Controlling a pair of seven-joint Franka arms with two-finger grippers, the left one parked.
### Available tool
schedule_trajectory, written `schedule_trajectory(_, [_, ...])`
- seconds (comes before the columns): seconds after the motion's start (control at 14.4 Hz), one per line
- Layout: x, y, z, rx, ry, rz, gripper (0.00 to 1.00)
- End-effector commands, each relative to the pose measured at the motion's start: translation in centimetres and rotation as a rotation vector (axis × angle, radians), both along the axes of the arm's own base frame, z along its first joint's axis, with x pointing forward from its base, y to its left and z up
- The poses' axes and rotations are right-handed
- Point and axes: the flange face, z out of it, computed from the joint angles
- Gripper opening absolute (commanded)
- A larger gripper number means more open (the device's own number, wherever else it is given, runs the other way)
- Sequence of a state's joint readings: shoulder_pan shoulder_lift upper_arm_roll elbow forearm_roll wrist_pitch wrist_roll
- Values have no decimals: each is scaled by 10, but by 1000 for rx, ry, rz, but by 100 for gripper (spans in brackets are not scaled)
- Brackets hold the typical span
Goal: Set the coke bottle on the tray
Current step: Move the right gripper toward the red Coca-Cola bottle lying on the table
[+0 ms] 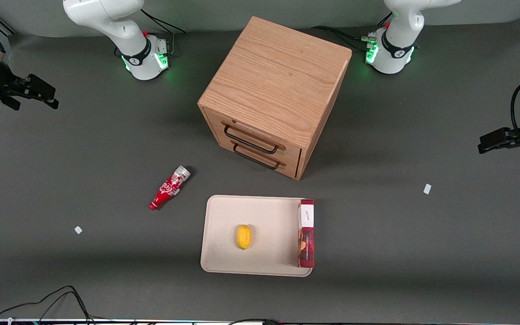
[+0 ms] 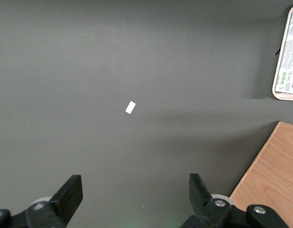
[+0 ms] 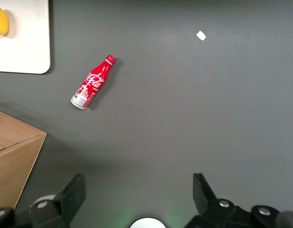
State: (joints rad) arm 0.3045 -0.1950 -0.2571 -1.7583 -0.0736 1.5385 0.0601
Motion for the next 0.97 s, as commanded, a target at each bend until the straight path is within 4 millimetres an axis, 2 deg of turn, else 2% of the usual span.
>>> schedule_trajectory(0.0, [3,3,9,-15,3,0,100])
schedule_trajectory(0.35, [8,7,-1,-21,23,5,100])
schedule_trajectory(0.49, [15,24,-11,-29,37,35,100])
schedule_trajectory(0.7, [43,47,-52,11,42,-62,100])
schedule_trajectory(0.9, [67,76,-117,36,54,-211,100])
